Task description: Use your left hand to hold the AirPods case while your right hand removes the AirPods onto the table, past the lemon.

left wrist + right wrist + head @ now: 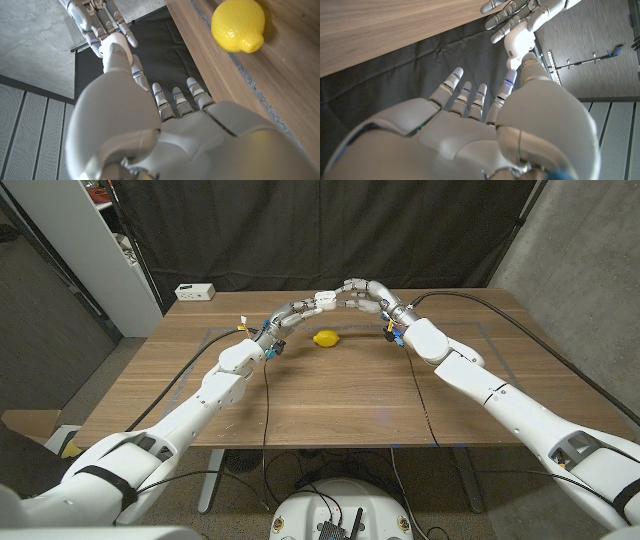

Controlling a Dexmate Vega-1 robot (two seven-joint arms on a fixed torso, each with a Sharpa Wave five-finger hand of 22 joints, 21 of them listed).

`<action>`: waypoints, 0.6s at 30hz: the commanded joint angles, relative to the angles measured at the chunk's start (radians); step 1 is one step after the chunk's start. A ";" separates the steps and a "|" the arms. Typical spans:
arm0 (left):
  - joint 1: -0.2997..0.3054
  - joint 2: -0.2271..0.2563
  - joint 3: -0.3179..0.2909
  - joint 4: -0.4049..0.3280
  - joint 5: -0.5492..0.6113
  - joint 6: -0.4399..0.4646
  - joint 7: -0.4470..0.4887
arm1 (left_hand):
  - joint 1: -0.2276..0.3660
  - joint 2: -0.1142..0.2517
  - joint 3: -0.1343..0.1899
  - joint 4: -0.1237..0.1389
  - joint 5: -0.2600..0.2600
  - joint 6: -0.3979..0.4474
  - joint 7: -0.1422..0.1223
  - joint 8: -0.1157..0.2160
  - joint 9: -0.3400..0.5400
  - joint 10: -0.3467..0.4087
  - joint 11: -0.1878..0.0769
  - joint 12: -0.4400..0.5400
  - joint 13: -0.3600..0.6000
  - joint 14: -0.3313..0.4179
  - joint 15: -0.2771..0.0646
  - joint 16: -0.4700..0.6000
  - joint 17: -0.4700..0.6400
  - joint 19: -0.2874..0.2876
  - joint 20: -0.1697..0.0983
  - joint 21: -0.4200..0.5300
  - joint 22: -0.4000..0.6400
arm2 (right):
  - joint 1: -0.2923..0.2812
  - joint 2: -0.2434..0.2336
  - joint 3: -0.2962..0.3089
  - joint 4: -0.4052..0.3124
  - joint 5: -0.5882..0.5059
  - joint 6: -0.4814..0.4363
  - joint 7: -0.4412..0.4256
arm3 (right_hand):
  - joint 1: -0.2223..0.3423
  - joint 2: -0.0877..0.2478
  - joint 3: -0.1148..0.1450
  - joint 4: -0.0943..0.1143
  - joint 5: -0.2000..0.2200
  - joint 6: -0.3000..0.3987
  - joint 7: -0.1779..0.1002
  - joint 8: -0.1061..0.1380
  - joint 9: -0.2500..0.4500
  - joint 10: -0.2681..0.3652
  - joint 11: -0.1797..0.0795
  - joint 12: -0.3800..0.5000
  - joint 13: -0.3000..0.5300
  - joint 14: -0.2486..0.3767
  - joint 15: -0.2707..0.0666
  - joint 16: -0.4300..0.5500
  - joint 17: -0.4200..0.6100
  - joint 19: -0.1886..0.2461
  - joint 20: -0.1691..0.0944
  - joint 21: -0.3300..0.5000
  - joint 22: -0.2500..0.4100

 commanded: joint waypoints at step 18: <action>-0.021 -0.016 0.003 0.040 0.001 -0.007 -0.016 | -0.005 0.006 0.077 0.013 0.004 0.045 -0.041 0.008 0.128 0.003 0.005 -0.002 0.002 -0.002 -0.037 -0.003 0.002 0.001 0.003 0.004 0.000 | 0.008 0.041 0.005 0.068 0.018 0.065 -0.010 | 0.042 0.021 0.015 -0.006 -0.003 0.011 -0.004 -0.026 -0.004 -0.041 -0.007 -0.014 0.004 -0.003 -0.066 0.006 0.010 0.015 0.007 0.002 0.002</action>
